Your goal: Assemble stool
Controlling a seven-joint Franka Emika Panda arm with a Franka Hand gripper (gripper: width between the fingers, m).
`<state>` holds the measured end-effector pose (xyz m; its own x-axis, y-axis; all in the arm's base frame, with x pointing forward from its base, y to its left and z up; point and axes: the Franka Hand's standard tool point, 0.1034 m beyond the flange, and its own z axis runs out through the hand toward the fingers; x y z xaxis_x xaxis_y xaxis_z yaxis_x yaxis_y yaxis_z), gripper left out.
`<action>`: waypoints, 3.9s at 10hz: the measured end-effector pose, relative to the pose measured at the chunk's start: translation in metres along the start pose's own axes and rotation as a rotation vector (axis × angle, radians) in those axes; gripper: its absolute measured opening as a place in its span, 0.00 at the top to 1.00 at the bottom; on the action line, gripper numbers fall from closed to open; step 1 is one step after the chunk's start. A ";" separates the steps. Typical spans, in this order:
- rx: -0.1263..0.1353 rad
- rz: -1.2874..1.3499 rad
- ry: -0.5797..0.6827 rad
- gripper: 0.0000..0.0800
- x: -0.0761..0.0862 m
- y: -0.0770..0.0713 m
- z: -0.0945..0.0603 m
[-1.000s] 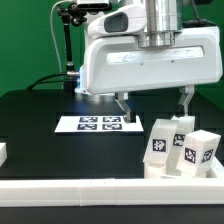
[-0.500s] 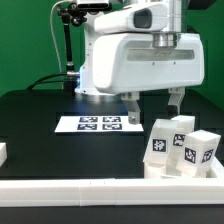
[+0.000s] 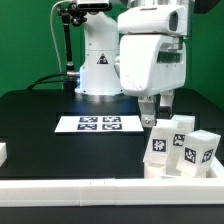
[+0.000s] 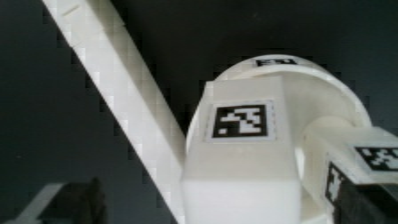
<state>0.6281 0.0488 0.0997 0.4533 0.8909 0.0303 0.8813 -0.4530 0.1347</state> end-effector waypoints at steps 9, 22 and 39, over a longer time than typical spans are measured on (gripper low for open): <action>0.019 0.034 -0.015 0.57 -0.004 -0.004 0.011; -0.003 1.014 0.046 0.57 0.001 -0.002 0.013; 0.137 2.412 0.052 0.57 0.006 -0.005 0.015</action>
Offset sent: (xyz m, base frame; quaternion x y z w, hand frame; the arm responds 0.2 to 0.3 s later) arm -0.0028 0.0017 -0.0070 0.0028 0.0046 0.0021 1.0000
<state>0.6281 0.0560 0.0845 0.2595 -0.9656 -0.0166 -0.9480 -0.2514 -0.1951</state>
